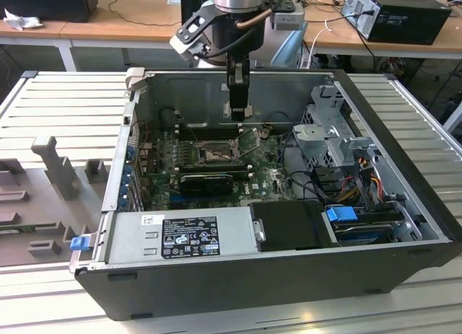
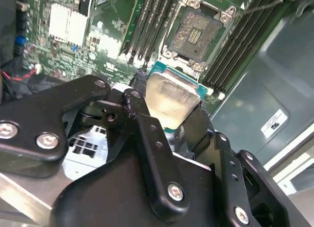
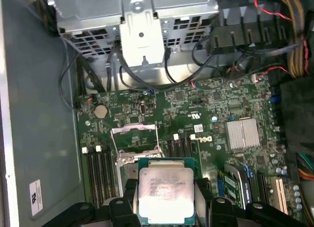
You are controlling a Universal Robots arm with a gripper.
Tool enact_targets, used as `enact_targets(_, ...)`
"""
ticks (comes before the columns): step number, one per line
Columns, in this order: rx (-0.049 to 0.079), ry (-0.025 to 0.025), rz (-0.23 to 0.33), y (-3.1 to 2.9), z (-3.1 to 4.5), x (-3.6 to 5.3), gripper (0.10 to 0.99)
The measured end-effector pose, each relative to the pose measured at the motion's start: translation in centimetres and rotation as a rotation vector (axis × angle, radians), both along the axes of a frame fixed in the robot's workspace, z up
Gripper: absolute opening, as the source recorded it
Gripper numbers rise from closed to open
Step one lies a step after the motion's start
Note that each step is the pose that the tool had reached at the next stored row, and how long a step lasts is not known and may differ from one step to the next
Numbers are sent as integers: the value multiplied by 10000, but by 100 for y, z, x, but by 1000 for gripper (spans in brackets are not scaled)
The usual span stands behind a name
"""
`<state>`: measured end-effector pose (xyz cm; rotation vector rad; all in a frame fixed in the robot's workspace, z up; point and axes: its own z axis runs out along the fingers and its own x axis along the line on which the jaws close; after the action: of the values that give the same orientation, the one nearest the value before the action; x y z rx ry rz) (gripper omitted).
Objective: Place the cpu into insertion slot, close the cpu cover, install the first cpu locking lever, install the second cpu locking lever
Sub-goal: 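Place the cpu into insertion slot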
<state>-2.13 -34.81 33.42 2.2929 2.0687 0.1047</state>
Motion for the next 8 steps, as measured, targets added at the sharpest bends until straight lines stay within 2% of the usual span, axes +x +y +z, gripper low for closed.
enact_targets(2, 2, 2, 362, 0, -18, -1, 541)
enact_targets(6, 3, 67, 382, 0, -90, -12, 541)
enact_targets(8, 1, 77, 380, 0, -98, -12, 541)
